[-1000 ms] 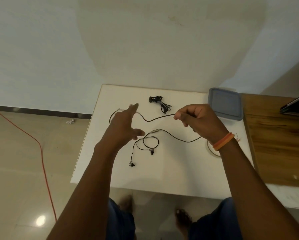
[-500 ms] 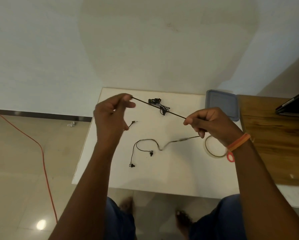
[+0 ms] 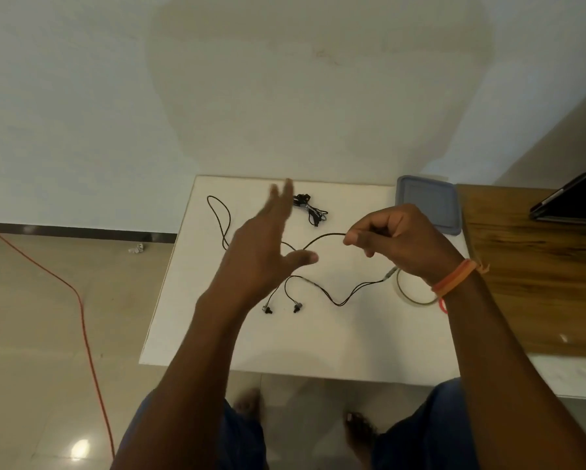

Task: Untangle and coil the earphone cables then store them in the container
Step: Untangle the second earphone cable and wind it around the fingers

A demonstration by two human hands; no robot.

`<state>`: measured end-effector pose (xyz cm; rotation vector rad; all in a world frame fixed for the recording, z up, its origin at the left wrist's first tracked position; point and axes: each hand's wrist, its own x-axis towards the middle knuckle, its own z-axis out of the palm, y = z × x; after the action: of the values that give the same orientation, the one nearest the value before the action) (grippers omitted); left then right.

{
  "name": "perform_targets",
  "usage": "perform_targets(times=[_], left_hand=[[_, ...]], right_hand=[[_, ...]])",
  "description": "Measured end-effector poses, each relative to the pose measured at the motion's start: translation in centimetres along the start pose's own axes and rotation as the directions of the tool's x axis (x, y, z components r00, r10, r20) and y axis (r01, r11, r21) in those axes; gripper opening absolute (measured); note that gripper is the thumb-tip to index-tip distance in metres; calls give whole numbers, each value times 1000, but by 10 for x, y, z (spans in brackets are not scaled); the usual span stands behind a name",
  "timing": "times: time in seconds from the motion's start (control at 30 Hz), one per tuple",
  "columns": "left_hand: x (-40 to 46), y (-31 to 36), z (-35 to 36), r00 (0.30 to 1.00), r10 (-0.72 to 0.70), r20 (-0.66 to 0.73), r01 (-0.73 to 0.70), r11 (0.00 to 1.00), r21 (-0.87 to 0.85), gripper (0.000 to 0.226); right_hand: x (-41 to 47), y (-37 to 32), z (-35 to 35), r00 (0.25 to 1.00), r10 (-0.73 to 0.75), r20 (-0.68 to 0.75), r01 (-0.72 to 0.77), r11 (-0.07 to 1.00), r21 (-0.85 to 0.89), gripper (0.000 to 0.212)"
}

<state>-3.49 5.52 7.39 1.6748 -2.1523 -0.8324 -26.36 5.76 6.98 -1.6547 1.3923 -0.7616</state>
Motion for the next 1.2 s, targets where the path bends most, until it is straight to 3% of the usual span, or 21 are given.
perform_targets(times=[0.13, 0.27, 0.37, 0.43, 0.6, 0.67, 0.73, 0.83, 0.93, 1.07, 1.2], left_hand=[[-1, 22, 13, 993, 120, -17, -119, 948, -295, 22], [2, 16, 3, 990, 11, -143, -77, 881, -467, 18], [1, 6, -15, 921, -135, -366, -86, 845, -527, 18], [0, 1, -19, 883, -182, -433, -89, 841, -534, 16], [2, -5, -8, 965, -76, -252, -28, 923, -384, 14], [3, -3, -1, 984, -13, -180, -42, 954, -298, 14], [3, 3, 6, 993, 33, -115, -55, 978, -201, 14], [4, 10, 15, 994, 85, -68, -94, 987, -133, 17], [1, 7, 13, 993, 112, -40, -115, 988, -106, 20], [-1, -1, 10, 994, 62, 88, -51, 991, -125, 15], [0, -27, -1, 989, -24, 145, 52, 980, -191, 13]], right_hand=[[1, -11, 3, 997, -69, 41, 68, 997, 27, 21], [-3, 1, -3, 998, 17, 53, -25, 988, 150, 21], [-6, 13, -6, 998, 66, 18, -69, 952, 299, 21], [-6, 17, -6, 995, 100, -5, -91, 926, 367, 21], [-4, 28, -3, 984, 180, -15, -174, 965, 198, 21], [-5, 26, -6, 981, 190, 45, -189, 982, -24, 50], [-3, 12, -1, 983, 128, 128, -123, 991, -46, 71], [0, -11, 21, 988, -18, 156, -8, 986, 168, 48], [2, -17, 30, 991, -71, 110, 50, 983, 179, 24], [2, -2, 19, 991, 45, 127, -53, 996, 66, 16], [1, 34, 3, 988, 128, -82, -139, 980, -141, 4]])
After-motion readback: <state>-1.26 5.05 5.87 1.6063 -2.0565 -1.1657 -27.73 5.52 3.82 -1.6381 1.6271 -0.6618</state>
